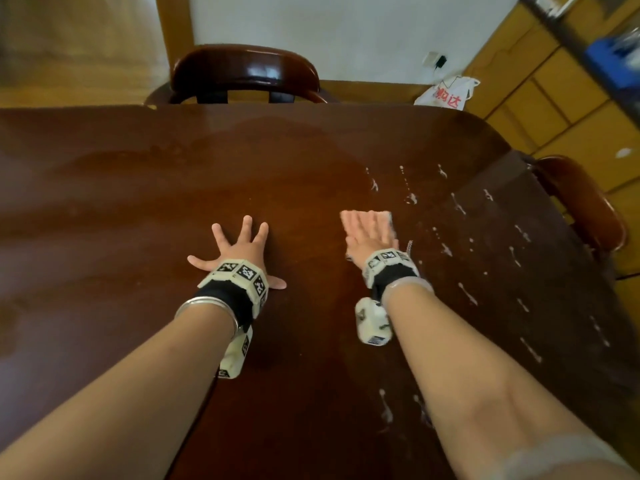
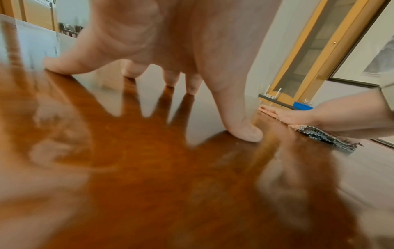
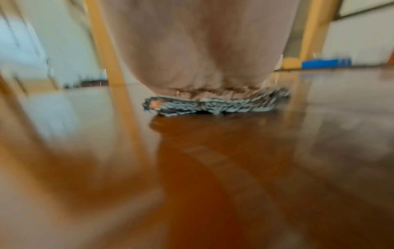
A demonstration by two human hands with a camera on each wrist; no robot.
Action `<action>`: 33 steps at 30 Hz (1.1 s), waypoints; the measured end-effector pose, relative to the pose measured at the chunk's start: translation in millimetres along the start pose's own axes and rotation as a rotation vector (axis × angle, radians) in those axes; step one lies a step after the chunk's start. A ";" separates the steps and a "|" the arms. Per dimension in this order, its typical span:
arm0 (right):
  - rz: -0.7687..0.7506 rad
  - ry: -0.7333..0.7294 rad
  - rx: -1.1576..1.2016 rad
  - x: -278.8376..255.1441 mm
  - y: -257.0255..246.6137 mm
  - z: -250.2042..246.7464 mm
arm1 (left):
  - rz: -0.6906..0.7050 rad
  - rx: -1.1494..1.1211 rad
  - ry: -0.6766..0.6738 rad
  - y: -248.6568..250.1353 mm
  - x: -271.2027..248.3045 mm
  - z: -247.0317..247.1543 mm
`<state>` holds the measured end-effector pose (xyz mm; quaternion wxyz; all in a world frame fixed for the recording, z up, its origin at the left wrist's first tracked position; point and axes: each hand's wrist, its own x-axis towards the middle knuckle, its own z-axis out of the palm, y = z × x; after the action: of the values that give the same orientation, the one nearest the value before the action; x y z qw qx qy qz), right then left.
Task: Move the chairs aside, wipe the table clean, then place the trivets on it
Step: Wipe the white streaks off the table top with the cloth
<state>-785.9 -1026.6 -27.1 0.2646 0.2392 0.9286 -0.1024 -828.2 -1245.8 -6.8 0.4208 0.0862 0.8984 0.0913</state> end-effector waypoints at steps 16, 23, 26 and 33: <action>-0.274 -0.037 -0.122 -58.2 10.8 46.4 | 0.003 -0.025 0.021 3.5 -10.4 19.2; -0.054 -0.007 -0.060 -77.8 51.3 50.1 | -0.001 -0.016 -0.022 14.1 -53.3 66.2; -0.226 -0.046 -0.121 -108.1 18.1 61.1 | -0.028 -0.039 -0.013 18.8 -72.7 90.3; -0.207 -0.018 -0.125 -96.5 98.5 66.2 | -0.085 -0.085 -0.002 28.6 -111.4 138.7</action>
<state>-635.6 -1000.1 -36.8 0.2755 0.1241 0.9504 -0.0732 -648.6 -1231.2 -4.9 0.4284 0.0302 0.8962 0.1115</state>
